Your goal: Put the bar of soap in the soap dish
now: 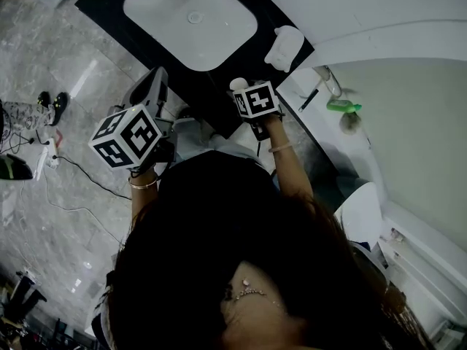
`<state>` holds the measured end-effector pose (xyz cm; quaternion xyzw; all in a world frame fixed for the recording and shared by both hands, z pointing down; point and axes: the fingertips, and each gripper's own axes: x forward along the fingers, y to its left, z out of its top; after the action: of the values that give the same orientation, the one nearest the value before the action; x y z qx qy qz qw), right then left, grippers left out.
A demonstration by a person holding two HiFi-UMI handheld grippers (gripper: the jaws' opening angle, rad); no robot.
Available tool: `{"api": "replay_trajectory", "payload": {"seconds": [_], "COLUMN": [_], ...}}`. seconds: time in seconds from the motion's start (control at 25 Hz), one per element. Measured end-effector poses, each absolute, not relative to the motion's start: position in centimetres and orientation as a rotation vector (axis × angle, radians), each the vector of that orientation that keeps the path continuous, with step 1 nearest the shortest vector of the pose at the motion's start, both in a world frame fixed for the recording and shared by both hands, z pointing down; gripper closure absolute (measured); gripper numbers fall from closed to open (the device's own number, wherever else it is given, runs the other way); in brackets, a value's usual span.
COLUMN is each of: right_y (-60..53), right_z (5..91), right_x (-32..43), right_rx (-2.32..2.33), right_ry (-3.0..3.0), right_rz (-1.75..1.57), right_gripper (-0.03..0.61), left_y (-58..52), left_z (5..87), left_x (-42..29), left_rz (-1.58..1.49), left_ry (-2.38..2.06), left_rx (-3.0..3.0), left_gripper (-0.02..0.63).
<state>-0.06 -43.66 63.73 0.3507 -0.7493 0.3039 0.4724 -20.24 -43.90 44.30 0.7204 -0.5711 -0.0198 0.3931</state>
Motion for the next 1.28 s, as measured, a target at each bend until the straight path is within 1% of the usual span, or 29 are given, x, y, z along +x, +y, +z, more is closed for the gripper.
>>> {"api": "replay_trajectory", "payload": {"seconds": [0.4, 0.64, 0.92, 1.28], "right_y": [-53.6, -58.7, -62.4, -63.2], "right_z": [55.6, 53.3, 54.7, 56.7], "right_x": [5.0, 9.8, 13.6, 15.0], "right_rx": [1.247, 1.496, 1.761, 1.843], "right_ry": [-2.004, -1.985, -1.927, -1.854], "right_rz": [0.764, 0.717, 0.696, 0.649], "right_gripper": [0.287, 0.287, 0.287, 0.288], "left_y": [-45.4, -45.9, -45.9, -46.1], "left_z": [44.1, 44.1, 44.7, 44.6], "left_x": [-19.0, -19.1, -19.1, -19.7], "left_rz": [-0.008, 0.009, 0.053, 0.064], "left_ry": [-1.401, -1.401, -1.412, -1.435], "left_rx": [1.873, 1.870, 1.852, 1.841], "left_gripper": [0.618, 0.618, 0.618, 0.618]}}
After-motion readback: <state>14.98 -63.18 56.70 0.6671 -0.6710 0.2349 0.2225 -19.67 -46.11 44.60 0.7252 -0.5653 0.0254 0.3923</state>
